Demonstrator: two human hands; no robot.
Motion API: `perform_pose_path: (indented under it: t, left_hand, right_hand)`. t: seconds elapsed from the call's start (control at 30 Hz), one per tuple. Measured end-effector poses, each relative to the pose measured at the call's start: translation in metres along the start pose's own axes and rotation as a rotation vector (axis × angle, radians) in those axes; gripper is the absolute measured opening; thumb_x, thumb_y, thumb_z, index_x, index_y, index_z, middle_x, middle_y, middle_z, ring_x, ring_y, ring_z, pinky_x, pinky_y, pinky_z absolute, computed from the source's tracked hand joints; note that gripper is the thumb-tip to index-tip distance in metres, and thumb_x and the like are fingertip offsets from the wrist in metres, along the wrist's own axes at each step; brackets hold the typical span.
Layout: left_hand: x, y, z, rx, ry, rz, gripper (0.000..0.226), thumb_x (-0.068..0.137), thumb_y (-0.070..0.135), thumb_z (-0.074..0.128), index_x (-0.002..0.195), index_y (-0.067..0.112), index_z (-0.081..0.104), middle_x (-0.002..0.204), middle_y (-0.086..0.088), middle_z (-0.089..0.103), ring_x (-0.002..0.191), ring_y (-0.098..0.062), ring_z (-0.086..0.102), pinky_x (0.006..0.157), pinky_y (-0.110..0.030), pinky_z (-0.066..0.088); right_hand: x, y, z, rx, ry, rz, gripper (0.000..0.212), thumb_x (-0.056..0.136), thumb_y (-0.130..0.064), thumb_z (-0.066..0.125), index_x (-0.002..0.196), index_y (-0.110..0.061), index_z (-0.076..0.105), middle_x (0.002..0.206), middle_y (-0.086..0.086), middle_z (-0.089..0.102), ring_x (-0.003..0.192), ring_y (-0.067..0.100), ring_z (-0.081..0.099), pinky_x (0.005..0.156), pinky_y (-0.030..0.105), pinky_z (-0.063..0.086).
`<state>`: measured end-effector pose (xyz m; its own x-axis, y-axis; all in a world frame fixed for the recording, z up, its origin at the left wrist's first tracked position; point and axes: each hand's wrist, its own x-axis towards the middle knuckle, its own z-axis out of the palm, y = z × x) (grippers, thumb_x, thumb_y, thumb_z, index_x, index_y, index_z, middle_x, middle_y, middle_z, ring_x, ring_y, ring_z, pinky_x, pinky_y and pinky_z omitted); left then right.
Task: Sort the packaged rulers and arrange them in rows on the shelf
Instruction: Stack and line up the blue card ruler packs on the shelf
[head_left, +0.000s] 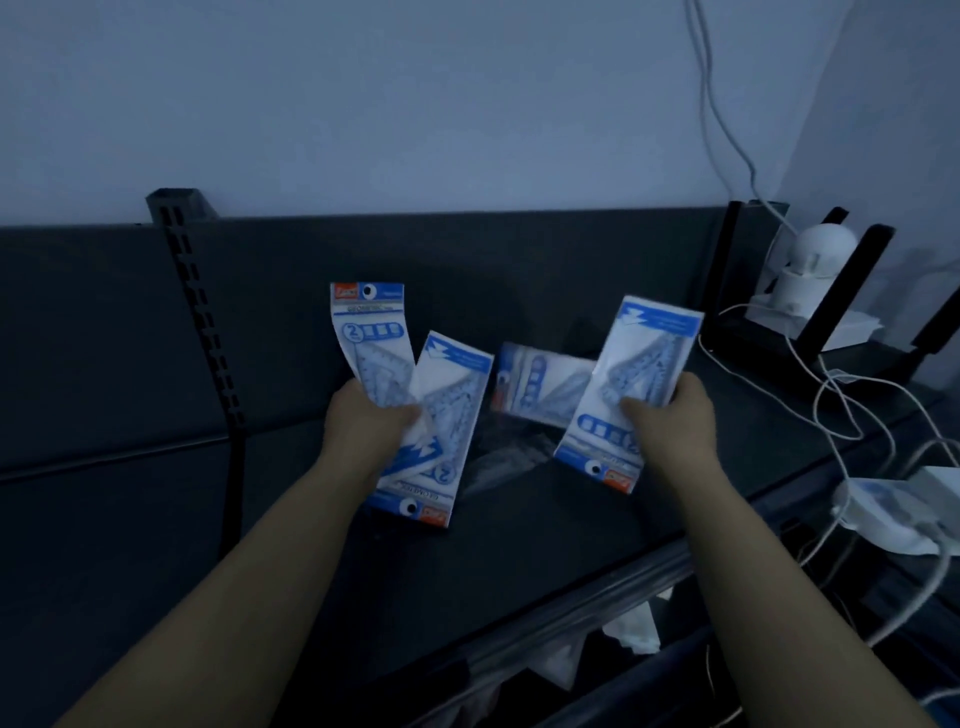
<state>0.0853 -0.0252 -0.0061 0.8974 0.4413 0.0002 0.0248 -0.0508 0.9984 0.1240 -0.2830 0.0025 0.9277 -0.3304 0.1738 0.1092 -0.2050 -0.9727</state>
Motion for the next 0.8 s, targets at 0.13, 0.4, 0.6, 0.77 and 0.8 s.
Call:
perform_pose_path:
  t: [0.13, 0.4, 0.6, 0.77, 0.8]
  left_hand:
    - [0.002, 0.003, -0.012, -0.044, 0.010, -0.052, 0.025, 0.082, -0.003, 0.067, 0.095, 0.016, 0.058, 0.092, -0.002, 0.064, 0.084, -0.020, 0.062, 0.080, -0.038, 0.052]
    - [-0.015, 0.004, -0.055, -0.099, 0.041, -0.081, 0.023, 0.080, -0.005, 0.069, 0.095, 0.010, 0.060, 0.095, -0.010, 0.066, 0.086, -0.026, 0.065, 0.076, -0.041, 0.055]
    - [-0.034, 0.009, -0.125, -0.163, 0.129, -0.068, 0.022, 0.081, -0.007, 0.068, 0.089, 0.011, 0.059, 0.096, -0.012, 0.069, 0.089, -0.030, 0.067, 0.082, -0.048, 0.056]
    - [-0.060, 0.004, -0.215, -0.184, 0.237, -0.091, 0.020, 0.082, -0.005, 0.069, 0.097, 0.006, 0.061, 0.098, -0.017, 0.070, 0.087, -0.033, 0.069, 0.075, -0.047, 0.058]
    - [-0.066, 0.003, -0.236, -0.186, 0.268, -0.096, 0.021, 0.082, -0.004, 0.069, 0.098, 0.005, 0.061, 0.097, -0.017, 0.070, 0.086, -0.032, 0.069, 0.074, -0.046, 0.058]
  right_hand:
    - [-0.004, -0.002, 0.006, 0.097, -0.057, 0.085, 0.027, 0.084, -0.001, 0.062, 0.106, -0.011, 0.051, 0.100, 0.006, 0.062, 0.078, 0.018, 0.063, 0.056, 0.030, 0.053]
    - [-0.042, -0.024, 0.065, 0.217, -0.269, 0.156, 0.031, 0.083, 0.002, 0.064, 0.108, -0.014, 0.053, 0.100, 0.005, 0.064, 0.086, 0.025, 0.067, 0.066, 0.042, 0.058]
    - [-0.088, -0.046, 0.121, 0.225, -0.394, 0.133, 0.031, 0.084, 0.001, 0.063, 0.112, -0.008, 0.053, 0.099, 0.007, 0.065, 0.081, 0.022, 0.067, 0.054, 0.032, 0.053]
    - [-0.150, -0.067, 0.185, 0.278, -0.515, 0.159, 0.031, 0.085, 0.002, 0.064, 0.112, -0.008, 0.051, 0.100, 0.010, 0.064, 0.083, 0.024, 0.066, 0.059, 0.036, 0.055]
    - [-0.165, -0.072, 0.199, 0.283, -0.542, 0.164, 0.031, 0.085, 0.002, 0.064, 0.111, -0.008, 0.051, 0.101, 0.011, 0.064, 0.084, 0.025, 0.066, 0.062, 0.038, 0.055]
